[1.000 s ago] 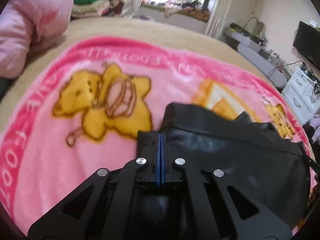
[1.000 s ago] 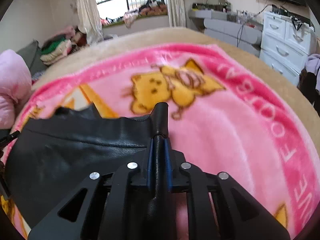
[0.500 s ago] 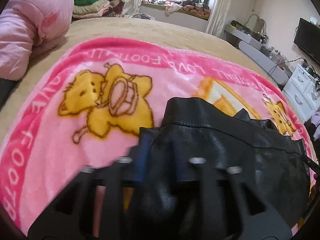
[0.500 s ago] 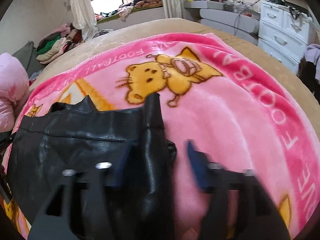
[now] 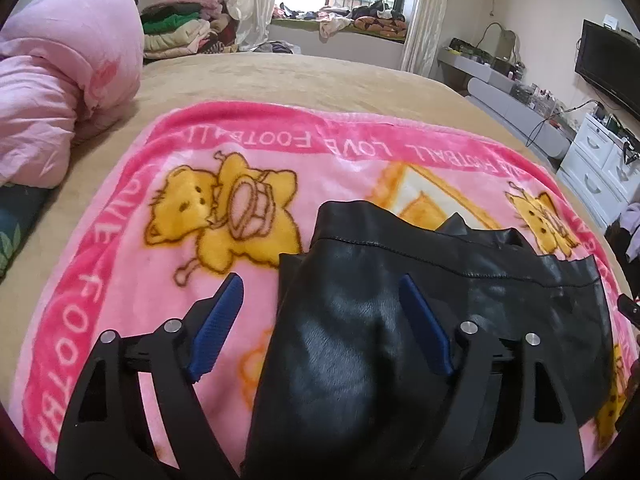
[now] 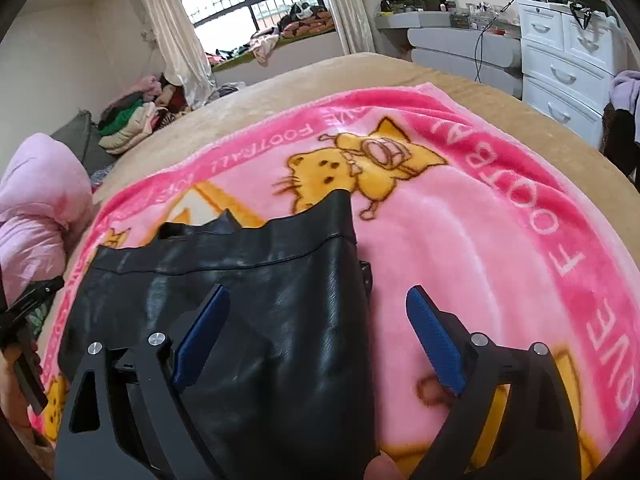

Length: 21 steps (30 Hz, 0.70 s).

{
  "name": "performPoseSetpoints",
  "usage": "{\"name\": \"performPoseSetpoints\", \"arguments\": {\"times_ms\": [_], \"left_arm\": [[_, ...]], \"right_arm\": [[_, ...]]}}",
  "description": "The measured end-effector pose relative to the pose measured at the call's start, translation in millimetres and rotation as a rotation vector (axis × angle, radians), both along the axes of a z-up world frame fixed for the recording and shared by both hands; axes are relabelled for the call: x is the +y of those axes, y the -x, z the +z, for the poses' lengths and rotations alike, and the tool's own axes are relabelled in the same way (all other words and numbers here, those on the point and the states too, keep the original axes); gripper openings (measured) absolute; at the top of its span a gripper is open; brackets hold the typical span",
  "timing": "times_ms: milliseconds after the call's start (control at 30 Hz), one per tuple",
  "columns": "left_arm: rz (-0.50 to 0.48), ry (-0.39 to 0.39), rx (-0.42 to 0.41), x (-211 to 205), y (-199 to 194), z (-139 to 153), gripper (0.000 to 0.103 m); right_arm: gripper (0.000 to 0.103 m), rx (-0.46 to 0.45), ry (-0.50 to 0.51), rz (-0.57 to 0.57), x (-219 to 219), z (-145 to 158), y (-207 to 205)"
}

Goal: Fold large clothes

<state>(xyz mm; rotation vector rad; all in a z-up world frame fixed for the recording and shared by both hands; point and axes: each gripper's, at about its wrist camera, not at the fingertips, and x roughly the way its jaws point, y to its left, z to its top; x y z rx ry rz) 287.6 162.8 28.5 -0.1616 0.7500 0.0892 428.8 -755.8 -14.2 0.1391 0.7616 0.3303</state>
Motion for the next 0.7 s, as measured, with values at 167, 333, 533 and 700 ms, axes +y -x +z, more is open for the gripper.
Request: {"name": "performPoseSetpoints", "arguments": {"times_ms": [167,333,533,700], "left_arm": [[-0.003,-0.025,0.002,-0.1,14.3,6.8,0.085],[0.001,-0.01,0.009,3.1,29.9,5.8,0.094],[-0.009,0.071,0.046,11.8,44.1,-9.8,0.094],[0.0,0.218,0.095,26.6,51.2,-34.6,0.094]], "right_arm": [[0.09,-0.006,0.005,0.015,-1.5,1.8,19.3],[0.093,-0.011,0.003,0.03,-4.0,0.3,41.7],[0.093,-0.002,0.024,0.048,-4.6,-9.0,65.5],[0.094,0.052,-0.001,0.035,-11.1,-24.3,75.8]]}}
